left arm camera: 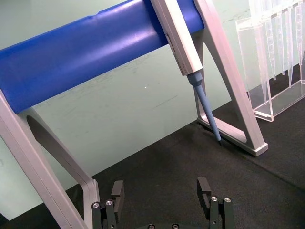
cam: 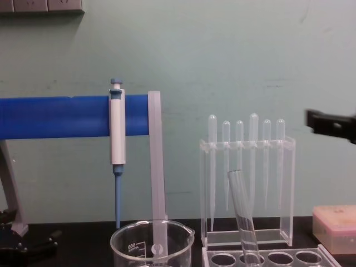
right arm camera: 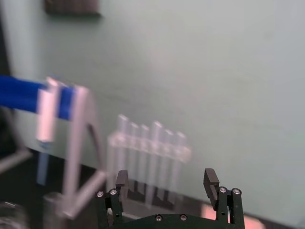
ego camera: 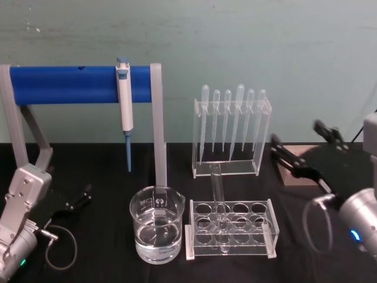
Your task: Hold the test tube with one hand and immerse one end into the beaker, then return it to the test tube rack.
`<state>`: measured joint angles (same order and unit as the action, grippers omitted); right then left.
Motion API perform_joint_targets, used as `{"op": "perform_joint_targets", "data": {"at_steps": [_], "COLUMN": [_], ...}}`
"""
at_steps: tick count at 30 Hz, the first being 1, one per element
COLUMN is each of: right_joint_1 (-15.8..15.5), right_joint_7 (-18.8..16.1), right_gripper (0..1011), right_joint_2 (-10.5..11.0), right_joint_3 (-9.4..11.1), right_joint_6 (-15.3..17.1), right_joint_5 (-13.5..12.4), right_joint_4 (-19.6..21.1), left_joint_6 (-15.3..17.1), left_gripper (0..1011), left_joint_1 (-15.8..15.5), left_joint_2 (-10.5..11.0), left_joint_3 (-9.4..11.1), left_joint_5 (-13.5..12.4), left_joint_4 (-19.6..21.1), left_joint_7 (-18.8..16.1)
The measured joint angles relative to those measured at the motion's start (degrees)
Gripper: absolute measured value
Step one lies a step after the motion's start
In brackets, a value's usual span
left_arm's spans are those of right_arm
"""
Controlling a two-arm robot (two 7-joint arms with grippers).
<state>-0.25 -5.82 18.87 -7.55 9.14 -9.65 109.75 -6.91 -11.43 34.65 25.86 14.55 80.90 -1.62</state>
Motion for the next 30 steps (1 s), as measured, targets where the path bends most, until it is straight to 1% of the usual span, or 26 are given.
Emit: {"op": "perform_joint_targets", "data": {"at_steps": [2, 3, 5, 6, 10, 12, 13, 15, 19, 20, 21, 25, 29, 30], "right_joint_1": [-0.38, -0.69, -0.88, -0.94, -0.92, -0.76, -0.76, -0.49, -0.36, -0.41, -0.48, -0.83, -1.09, -1.13], "right_joint_7": [1.09, 1.86, 2.31, 2.54, 2.49, 1.53, 1.53, 0.16, -0.93, -0.99, -0.97, 0.35, 1.58, 1.74], "right_gripper": [1004, 1004, 1004, 1004, 1004, 1004, 1004, 1004, 1004, 1004, 1004, 1004, 1004, 1004], "right_joint_2": [-0.07, -0.15, -0.13, 0.03, 0.75, 1.26, 1.26, 1.79, 2.43, 2.49, 2.48, 2.04, 1.1, 0.95], "right_joint_3": [0.73, 1.38, 1.78, 1.9, 1.54, 1.14, 1.14, 0.61, -0.12, -0.32, -0.38, -0.65, -0.45, -0.39], "right_joint_6": [1.79, 3.6, 5.42, 7.01, 10.43, 11.41, 11.41, 11.62, 9.57, 8.08, 7.29, 2.6, -0.31, -0.52], "right_joint_5": [0.66, 1.15, 1.67, 2.32, 3.91, 4.48, 4.48, 4.91, 6.48, 7.26, 7.67, 10.28, 11.62, 11.88], "right_joint_4": [-0.09, -0.36, -0.74, -1.2, -2.85, -3.88, -3.88, -4.96, -6.35, -6.8, -6.99, -8.05, -8.82, -8.83], "left_joint_6": [0.0, 0.0, 0.0, 0.0, 0.0, 0.0, 0.0, 0.0, 0.0, 0.0, 0.0, 0.0, 0.0, 0.0], "left_gripper": [1000, 1000, 1000, 1000, 1000, 1000, 1000, 1000, 1000, 1000, 1000, 1000, 1000, 1000], "left_joint_1": [0.0, 0.0, 0.0, 0.0, 0.0, 0.0, 0.0, 0.0, 0.0, 0.0, 0.0, 0.0, 0.0, 0.0], "left_joint_2": [0.0, 0.0, 0.0, 0.0, 0.0, 0.0, 0.0, 0.0, 0.0, 0.0, 0.0, 0.0, 0.0, 0.0], "left_joint_3": [0.0, 0.0, 0.0, 0.0, 0.0, 0.0, 0.0, 0.0, 0.0, 0.0, 0.0, 0.0, 0.0, 0.0], "left_joint_5": [0.0, 0.0, 0.0, 0.0, 0.0, 0.0, 0.0, 0.0, 0.0, 0.0, 0.0, 0.0, 0.0, 0.0], "left_joint_4": [0.0, 0.0, 0.0, 0.0, 0.0, 0.0, 0.0, 0.0, 0.0, 0.0, 0.0, 0.0, 0.0, 0.0], "left_joint_7": [0.0, 0.0, 0.0, 0.0, 0.0, 0.0, 0.0, 0.0, 0.0, 0.0, 0.0, 0.0, 0.0, 0.0]}}
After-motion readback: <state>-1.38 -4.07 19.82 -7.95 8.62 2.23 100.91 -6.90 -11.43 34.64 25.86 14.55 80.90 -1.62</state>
